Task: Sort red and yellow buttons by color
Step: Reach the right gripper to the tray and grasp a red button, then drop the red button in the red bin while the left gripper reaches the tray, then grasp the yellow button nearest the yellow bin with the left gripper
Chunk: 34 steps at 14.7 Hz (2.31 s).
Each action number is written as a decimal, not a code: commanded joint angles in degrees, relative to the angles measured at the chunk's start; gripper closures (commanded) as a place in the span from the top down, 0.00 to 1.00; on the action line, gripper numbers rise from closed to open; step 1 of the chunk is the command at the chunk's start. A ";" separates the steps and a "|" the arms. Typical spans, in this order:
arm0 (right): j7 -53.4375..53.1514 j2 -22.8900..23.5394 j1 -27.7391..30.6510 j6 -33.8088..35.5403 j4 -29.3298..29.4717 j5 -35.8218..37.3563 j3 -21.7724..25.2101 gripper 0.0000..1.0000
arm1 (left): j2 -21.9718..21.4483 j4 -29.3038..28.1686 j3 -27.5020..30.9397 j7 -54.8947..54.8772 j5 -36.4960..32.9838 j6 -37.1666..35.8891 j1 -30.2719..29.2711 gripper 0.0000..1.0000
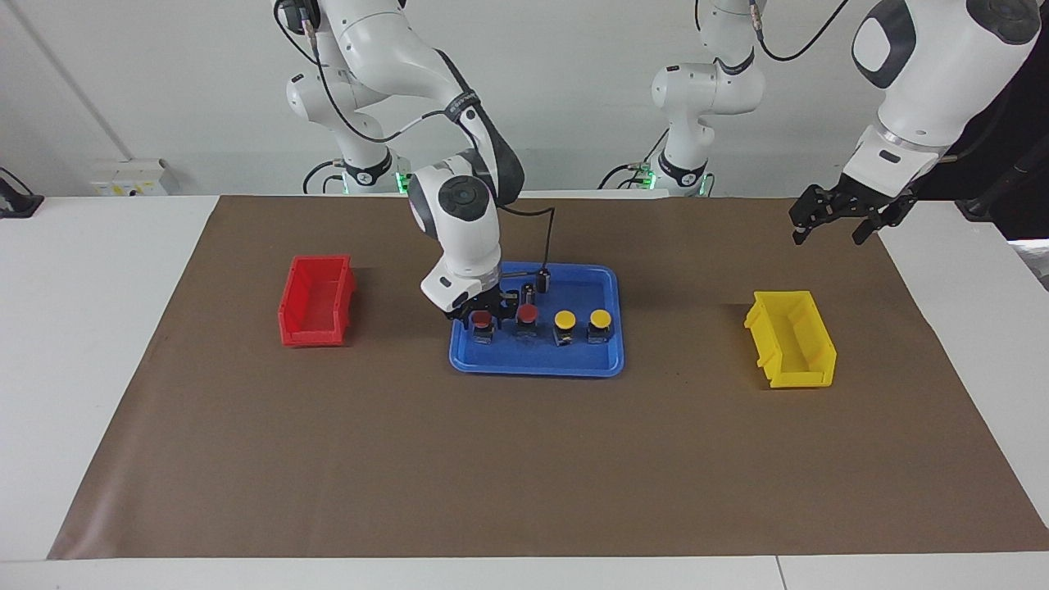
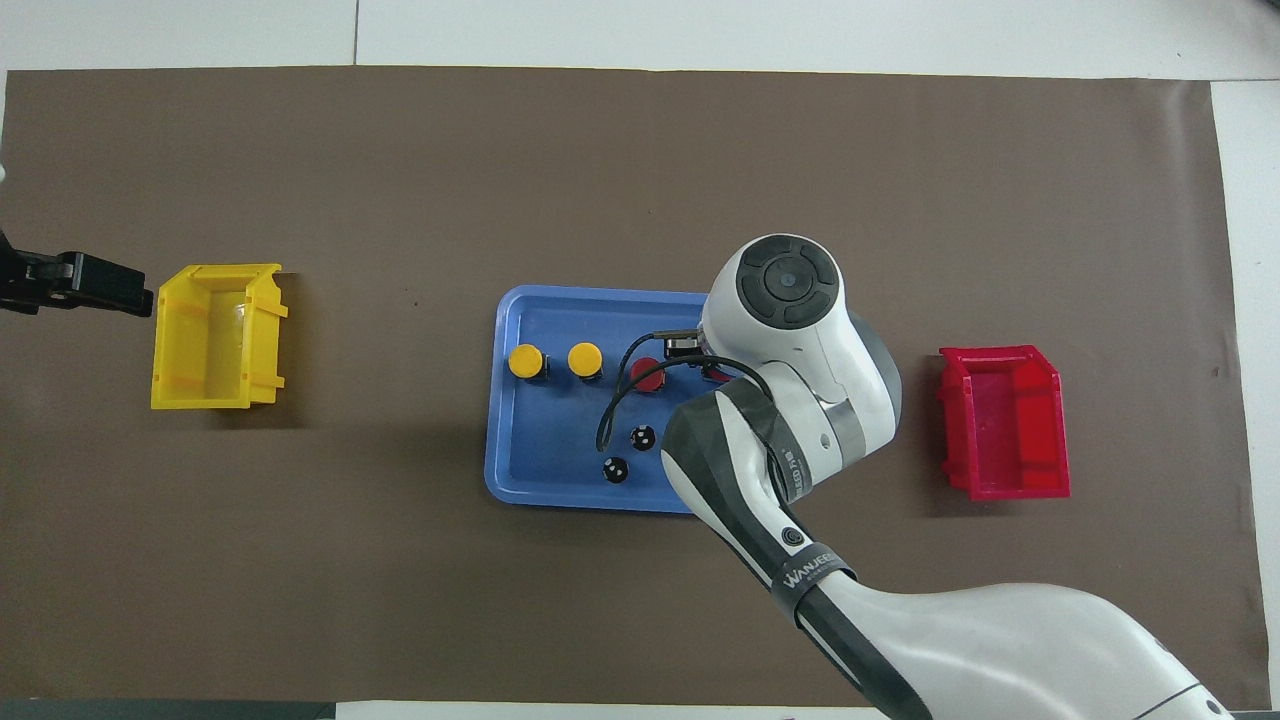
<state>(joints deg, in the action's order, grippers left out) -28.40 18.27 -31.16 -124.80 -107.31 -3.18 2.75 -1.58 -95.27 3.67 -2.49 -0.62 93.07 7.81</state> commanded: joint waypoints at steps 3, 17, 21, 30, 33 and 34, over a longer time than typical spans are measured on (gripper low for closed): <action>2.29 -1.31 0.57 0.86 -0.54 -3.13 -0.12 0.21 | -1.32 -0.71 -0.60 -0.15 -0.96 -1.67 -0.26 1.00; 41.49 -27.58 30.89 14.52 -18.70 -4.02 0.23 0.21 | 11.67 -15.47 -1.56 34.03 -0.35 33.12 24.61 0.96; 41.58 -29.52 30.98 9.93 -24.08 -2.27 0.32 0.21 | 13.97 -16.09 -1.74 35.01 0.09 35.78 26.11 0.86; 42.19 -29.26 32.30 0.79 -31.99 1.16 0.32 0.21 | 13.62 -18.38 -1.92 35.10 2.12 34.90 28.05 0.56; 42.11 -29.26 32.39 -0.35 -33.75 1.16 0.32 0.21 | 13.62 -18.20 -1.74 35.62 5.01 34.81 28.05 0.02; 42.11 -29.43 32.30 -0.88 -34.19 1.16 0.32 0.21 | 13.70 -17.77 -1.74 36.32 5.10 34.29 28.05 0.02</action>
<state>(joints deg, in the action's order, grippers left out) 12.43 -9.32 0.38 -123.96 -139.16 -2.64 3.43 13.28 -112.11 1.20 32.29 3.38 127.46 35.01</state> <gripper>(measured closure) 0.586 0.586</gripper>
